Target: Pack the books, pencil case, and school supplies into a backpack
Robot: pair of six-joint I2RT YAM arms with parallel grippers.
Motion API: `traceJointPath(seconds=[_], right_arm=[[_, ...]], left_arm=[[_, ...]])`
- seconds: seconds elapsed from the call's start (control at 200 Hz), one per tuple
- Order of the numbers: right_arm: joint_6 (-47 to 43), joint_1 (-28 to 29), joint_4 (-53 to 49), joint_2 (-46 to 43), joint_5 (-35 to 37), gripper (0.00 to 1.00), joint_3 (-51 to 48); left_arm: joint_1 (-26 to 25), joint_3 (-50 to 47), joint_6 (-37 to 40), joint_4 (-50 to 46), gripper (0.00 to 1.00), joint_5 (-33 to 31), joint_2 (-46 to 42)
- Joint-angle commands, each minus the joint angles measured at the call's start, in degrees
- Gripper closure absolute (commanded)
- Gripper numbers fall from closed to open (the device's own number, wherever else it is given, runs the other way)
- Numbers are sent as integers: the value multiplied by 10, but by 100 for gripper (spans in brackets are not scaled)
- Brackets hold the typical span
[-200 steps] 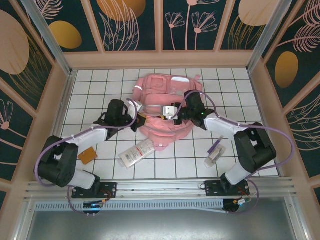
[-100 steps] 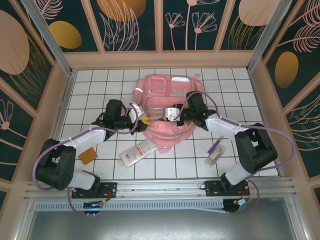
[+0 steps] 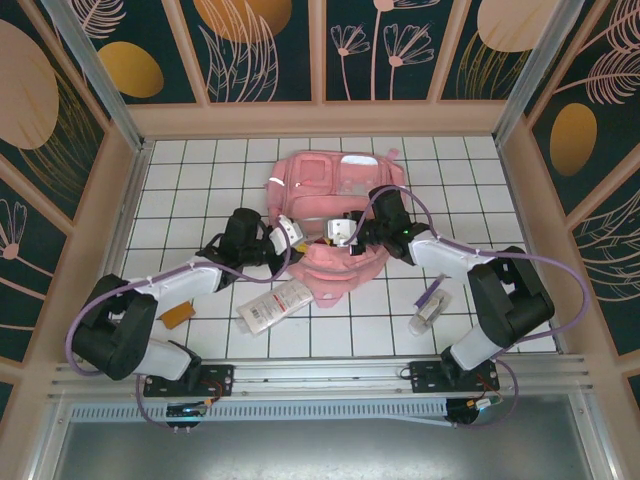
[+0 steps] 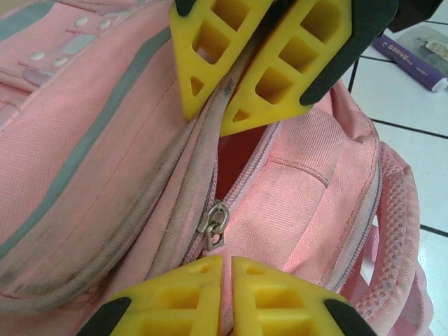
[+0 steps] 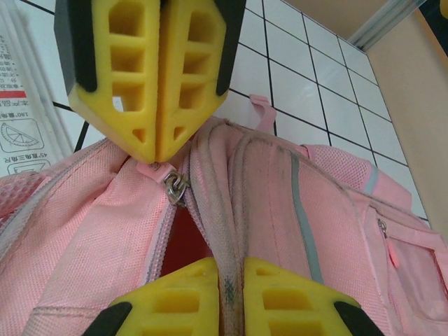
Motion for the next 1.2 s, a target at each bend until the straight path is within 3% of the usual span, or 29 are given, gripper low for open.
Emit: traceJointPath(seconds=[0.0,0.24,0.41,0.52,0.771,0.941,1.111,1.196], right_arm=[[3,12,42,-20,-24,100,-5],[7,15,56,-28,-24,100,-11],[9,16,63,-43,-24,100,-16],[16,15,75,-51,-29,100,-19],[18,16,79,-56,-32,100,-21],[21,17,82,-58,-37,100,-21],[22,25,85,-61,-46,100,-23],[22,29,83,-62,-49,100,-23]], left_arm=[[-10,6,22,13,89,-14,14],[-20,3,-8,40,68,-79,20],[-25,6,-29,56,66,-145,28],[-31,8,-44,63,59,-199,31],[-31,-12,-58,90,55,-241,13],[-31,-11,-54,96,57,-188,19],[-31,-22,-62,150,74,-95,30],[-31,-18,-66,166,75,-77,37]])
